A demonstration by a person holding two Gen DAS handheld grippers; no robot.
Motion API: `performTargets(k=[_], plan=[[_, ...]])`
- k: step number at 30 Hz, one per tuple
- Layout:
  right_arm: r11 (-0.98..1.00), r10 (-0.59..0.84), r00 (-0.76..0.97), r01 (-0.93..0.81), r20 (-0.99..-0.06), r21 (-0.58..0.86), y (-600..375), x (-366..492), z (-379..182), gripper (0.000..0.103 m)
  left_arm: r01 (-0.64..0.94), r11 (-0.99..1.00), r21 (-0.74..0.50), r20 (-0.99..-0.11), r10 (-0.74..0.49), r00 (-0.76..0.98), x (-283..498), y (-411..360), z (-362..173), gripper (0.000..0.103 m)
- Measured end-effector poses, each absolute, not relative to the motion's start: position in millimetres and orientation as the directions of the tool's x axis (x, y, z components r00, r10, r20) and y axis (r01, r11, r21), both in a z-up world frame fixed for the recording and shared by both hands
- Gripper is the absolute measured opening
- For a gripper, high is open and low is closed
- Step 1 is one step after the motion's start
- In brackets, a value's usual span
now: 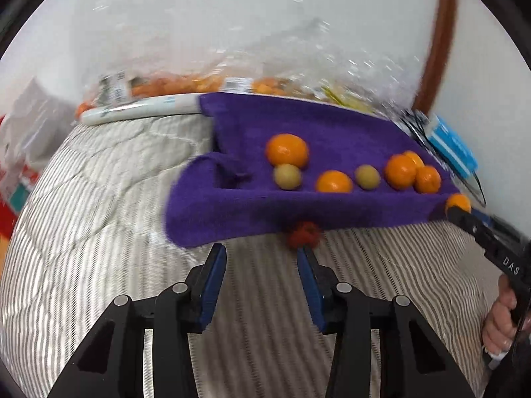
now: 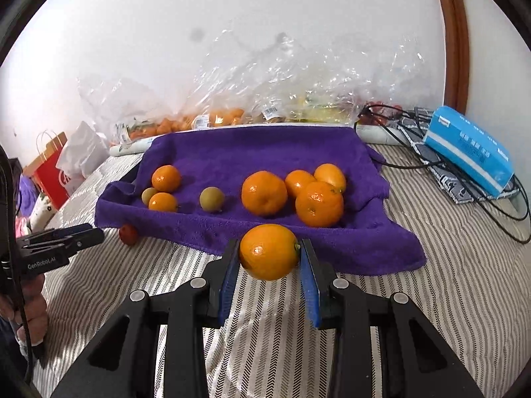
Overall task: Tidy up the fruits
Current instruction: 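Hold the orange in the right tool while the left tool approaches a small red fruit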
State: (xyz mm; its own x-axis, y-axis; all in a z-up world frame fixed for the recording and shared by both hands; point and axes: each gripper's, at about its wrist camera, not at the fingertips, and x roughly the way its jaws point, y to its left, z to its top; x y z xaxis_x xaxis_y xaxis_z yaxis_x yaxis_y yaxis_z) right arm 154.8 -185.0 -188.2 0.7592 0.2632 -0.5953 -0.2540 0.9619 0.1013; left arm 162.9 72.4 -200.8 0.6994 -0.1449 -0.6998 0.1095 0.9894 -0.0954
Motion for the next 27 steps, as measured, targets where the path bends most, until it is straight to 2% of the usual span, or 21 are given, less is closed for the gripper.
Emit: performTargets(k=[3,6,14,20,27], plan=[[0.962,0.254,0.772,-0.262,-0.583,0.071,-181.3,150.3,-186.1,0.035,0.128,0.987,-0.093,-0.718,-0.156,0.679,171.6,59.8,-202.6,0.042],[0.963,0.249,0.763,-0.263,-0.597,0.065,-180.0,151.0,-187.7,0.035,0.142,0.985,-0.095,-0.74,-0.165,0.652,180.9,51.2,-206.2,0.037],[0.963,0.255,0.743,-0.253,-0.619,0.092,-187.7,153.2,-192.2,0.035,0.118,0.99,-0.072,-0.753,-0.132,0.645,192.8,41.6,-206.2,0.037],[0.963,0.246,0.741,-0.261,-0.625,0.07,-184.8,151.7,-193.0,0.035,0.119,0.993,0.009,-0.757,-0.072,0.649,193.3,28.9,-205.5,0.037],[0.964,0.242,0.736,-0.256,-0.632,0.072,-185.7,153.8,-193.8,0.035,0.112,0.994,0.016,-0.758,-0.061,0.65,195.7,26.7,-204.8,0.037]])
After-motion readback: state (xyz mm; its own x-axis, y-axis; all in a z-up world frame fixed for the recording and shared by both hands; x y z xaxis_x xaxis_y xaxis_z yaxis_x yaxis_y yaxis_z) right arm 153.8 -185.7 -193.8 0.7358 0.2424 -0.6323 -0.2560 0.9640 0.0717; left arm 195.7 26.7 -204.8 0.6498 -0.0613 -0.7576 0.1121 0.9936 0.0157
